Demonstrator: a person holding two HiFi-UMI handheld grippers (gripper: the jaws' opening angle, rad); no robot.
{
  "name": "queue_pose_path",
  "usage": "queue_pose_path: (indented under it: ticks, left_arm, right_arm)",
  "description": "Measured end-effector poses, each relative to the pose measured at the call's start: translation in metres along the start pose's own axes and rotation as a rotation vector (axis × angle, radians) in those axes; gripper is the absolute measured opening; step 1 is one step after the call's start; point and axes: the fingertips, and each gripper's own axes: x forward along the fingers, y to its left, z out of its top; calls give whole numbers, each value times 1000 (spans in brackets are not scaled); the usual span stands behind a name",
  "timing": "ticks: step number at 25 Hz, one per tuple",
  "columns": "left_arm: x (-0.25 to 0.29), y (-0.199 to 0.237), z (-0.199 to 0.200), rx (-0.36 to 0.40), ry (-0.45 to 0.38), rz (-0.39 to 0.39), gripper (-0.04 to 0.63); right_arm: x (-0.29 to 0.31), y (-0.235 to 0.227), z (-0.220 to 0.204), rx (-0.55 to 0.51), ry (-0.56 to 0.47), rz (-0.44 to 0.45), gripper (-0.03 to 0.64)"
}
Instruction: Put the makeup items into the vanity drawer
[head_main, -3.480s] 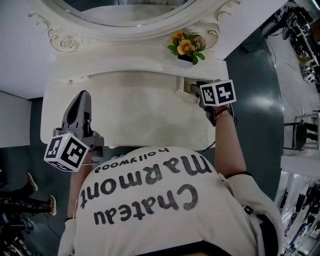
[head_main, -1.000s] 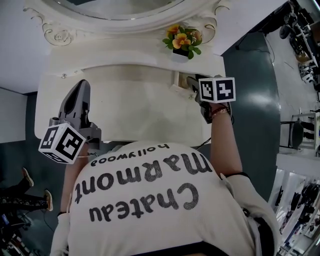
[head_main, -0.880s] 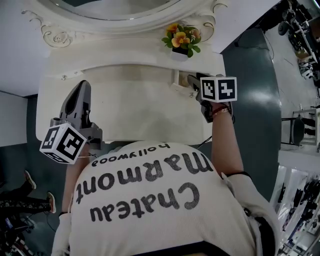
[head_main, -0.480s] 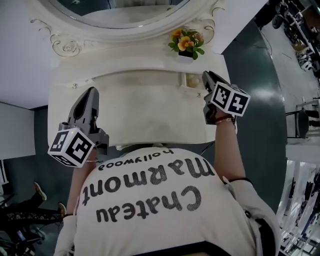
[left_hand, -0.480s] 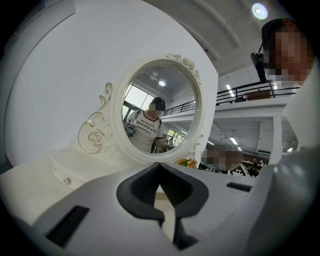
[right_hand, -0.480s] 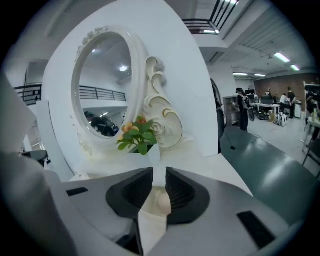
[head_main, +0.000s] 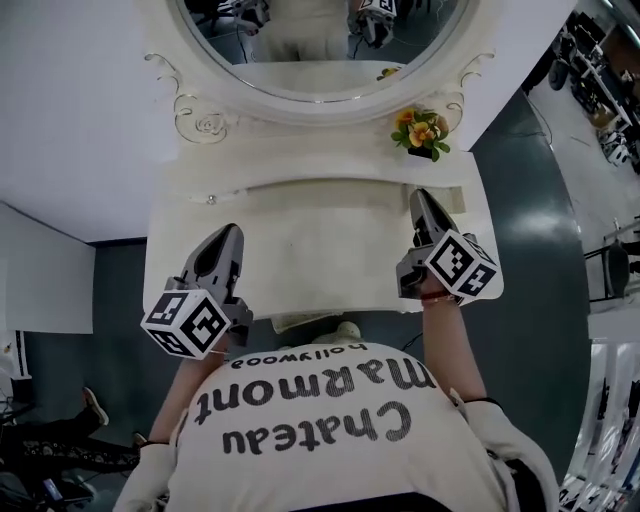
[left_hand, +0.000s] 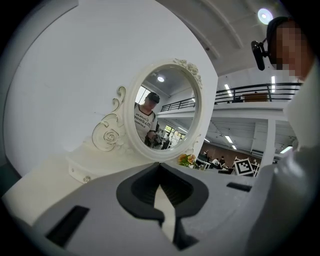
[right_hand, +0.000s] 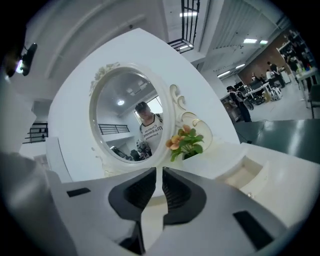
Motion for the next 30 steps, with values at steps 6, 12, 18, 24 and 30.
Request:
queue_pose_path:
  ticks: [6,12,18,24,30]
  left_arm:
    - [-18,20,-5,-19,20,-29,8]
    - [-37,38,-6,-6,32,-41,8]
    - [-53,51,-3,-10,27,-49,8]
    - [-66,59,-3,-19,17,-56,8]
    - [-76,58,-5,-30,7,-56,8]
  right_arm:
    - [1,81,-25,3,-31,97,46]
    - [0,141,-53,-108,-1,151,43]
    - [-3,165,-73,-182,41,140,43]
    - [-7,178,-88,-208,63,135,43]
    - [-15,184,-98,-225,88,137,43]
